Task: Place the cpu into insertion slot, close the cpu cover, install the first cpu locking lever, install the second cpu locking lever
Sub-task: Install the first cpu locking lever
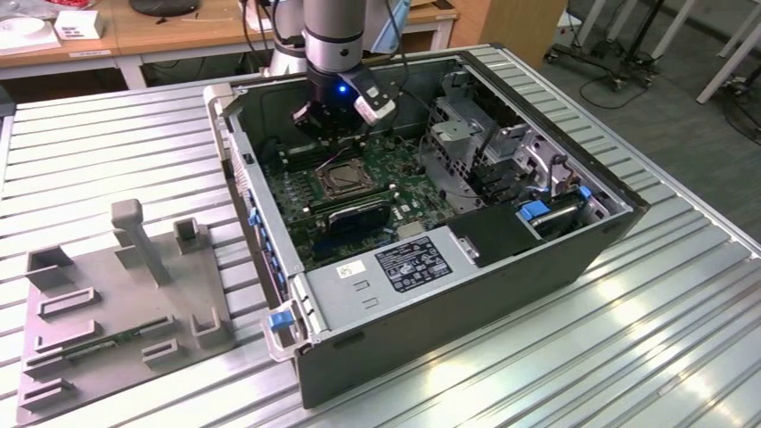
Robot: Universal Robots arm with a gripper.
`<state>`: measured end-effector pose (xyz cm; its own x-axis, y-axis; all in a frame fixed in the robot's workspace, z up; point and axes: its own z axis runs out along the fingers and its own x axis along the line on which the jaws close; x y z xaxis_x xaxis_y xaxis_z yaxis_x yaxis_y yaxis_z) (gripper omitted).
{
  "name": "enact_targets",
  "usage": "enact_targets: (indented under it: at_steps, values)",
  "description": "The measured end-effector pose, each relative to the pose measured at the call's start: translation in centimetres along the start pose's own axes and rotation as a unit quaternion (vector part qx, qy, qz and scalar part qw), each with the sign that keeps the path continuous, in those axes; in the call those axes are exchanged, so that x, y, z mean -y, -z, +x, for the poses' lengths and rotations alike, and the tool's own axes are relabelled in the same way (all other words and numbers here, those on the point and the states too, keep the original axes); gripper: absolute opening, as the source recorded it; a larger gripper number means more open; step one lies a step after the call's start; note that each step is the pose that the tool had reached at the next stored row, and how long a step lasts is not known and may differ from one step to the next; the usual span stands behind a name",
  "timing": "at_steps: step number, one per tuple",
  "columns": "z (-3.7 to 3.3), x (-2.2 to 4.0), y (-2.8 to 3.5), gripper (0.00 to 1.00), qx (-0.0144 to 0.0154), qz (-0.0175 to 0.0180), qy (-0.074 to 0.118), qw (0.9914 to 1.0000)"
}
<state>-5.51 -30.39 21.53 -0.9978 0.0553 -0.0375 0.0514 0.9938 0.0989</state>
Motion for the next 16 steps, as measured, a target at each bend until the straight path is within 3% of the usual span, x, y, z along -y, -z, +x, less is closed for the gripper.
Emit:
enact_targets:
  at_steps: [16]
  values:
    - [-0.25,0.1,-0.01,0.11,0.0,0.0,0.0,1.0]
